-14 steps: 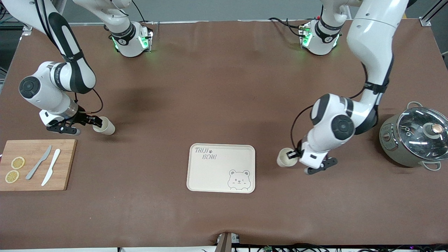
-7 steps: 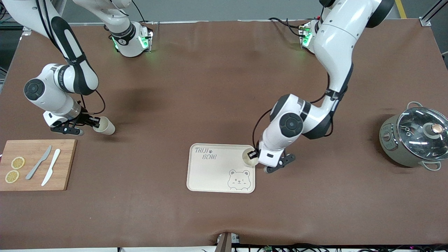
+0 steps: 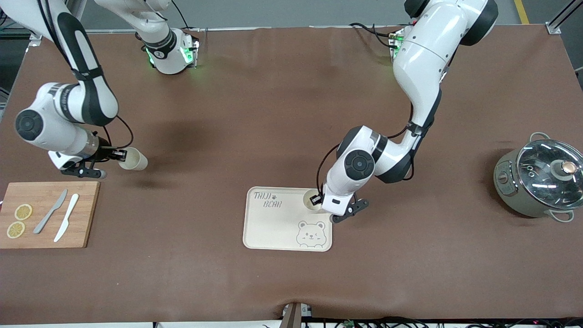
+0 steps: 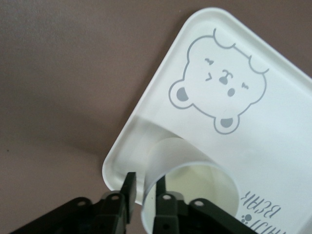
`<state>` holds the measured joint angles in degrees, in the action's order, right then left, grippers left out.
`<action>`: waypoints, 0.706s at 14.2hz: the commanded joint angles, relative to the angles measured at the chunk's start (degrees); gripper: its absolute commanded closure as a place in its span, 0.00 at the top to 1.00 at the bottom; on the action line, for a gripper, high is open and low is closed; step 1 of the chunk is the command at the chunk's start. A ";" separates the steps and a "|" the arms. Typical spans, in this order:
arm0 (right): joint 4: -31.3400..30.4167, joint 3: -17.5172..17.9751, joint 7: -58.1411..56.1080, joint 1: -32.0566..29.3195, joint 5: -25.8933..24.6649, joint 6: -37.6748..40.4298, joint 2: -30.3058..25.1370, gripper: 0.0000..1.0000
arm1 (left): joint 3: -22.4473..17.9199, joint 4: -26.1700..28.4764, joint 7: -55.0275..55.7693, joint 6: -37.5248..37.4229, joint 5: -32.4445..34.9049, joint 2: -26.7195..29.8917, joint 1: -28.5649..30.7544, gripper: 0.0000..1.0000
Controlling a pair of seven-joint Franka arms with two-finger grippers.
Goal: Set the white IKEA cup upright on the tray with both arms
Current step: 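Carry the cup onto the tray with the left gripper while the right gripper grasps, then release the cup and withdraw the left gripper while the right gripper carries its cup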
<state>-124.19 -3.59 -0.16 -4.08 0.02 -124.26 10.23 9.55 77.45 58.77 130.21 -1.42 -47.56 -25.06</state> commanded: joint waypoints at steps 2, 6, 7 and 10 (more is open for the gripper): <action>11.67 0.08 12.68 6.51 0.68 12.35 0.32 0.00 | -1.29 -1.42 0.56 -0.83 0.27 3.25 0.01 1.00; 22.48 0.08 26.77 14.78 5.50 16.94 4.00 0.00 | -3.13 -0.46 -0.23 -7.05 2.82 12.64 3.95 1.00; 24.77 0.08 29.23 16.19 6.30 17.38 5.40 0.00 | -3.22 -0.11 -0.40 -9.16 2.82 14.93 4.84 1.00; 31.53 0.08 41.87 22.60 7.10 17.30 10.76 0.00 | -3.13 -0.19 -4.00 -16.01 2.82 20.30 8.96 1.00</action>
<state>-99.51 -2.88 34.54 15.03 5.90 -108.45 15.53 6.34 74.63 56.05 117.13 0.33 -31.41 -18.12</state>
